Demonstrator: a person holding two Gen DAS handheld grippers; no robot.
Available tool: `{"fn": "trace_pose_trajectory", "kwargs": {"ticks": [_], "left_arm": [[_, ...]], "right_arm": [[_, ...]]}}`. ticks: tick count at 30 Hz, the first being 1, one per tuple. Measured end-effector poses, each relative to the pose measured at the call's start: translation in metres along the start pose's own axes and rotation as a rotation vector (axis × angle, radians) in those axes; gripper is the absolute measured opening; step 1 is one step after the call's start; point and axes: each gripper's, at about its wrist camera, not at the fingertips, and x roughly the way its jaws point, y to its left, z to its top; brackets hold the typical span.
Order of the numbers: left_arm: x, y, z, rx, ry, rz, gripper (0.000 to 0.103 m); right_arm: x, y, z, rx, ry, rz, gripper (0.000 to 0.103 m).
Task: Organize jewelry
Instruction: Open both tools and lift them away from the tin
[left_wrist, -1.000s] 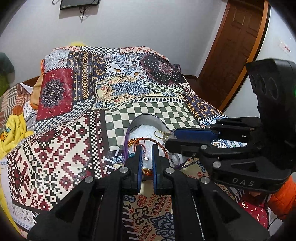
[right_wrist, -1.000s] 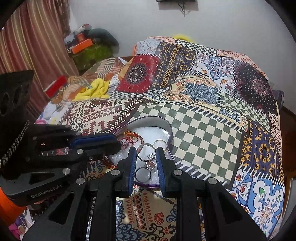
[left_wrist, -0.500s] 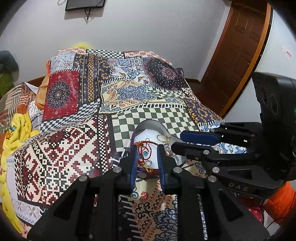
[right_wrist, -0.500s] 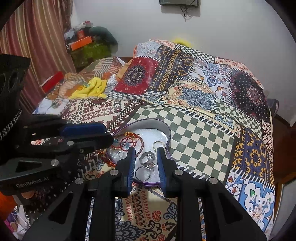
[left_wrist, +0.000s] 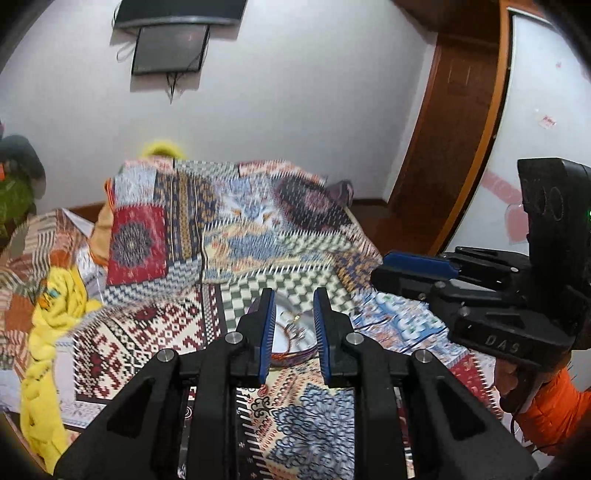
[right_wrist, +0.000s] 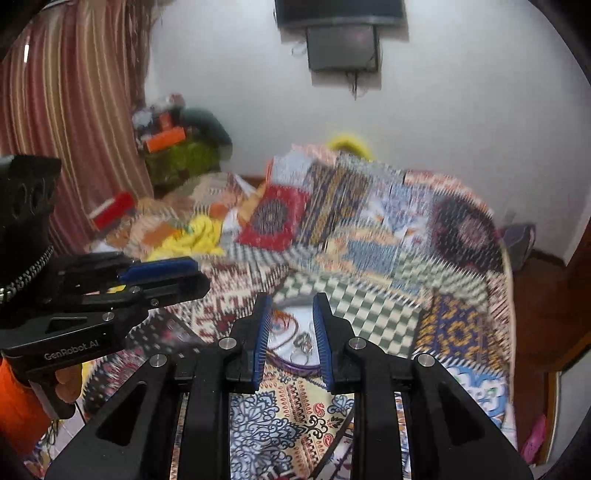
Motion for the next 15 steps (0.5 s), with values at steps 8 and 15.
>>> {"fn": "trace_pose_trajectory", "kwargs": {"ticks": [8, 15], "left_arm": [[-0.085, -0.039, 0.01, 0.062, -0.21, 0.1, 0.019], [-0.151, -0.074, 0.0, 0.114, -0.393, 0.165, 0.038]], "right_arm": [[-0.097, 0.024, 0.009, 0.005, -0.24, -0.044, 0.021], [-0.161, 0.054, 0.0, -0.017, -0.423, -0.116, 0.021]]}}
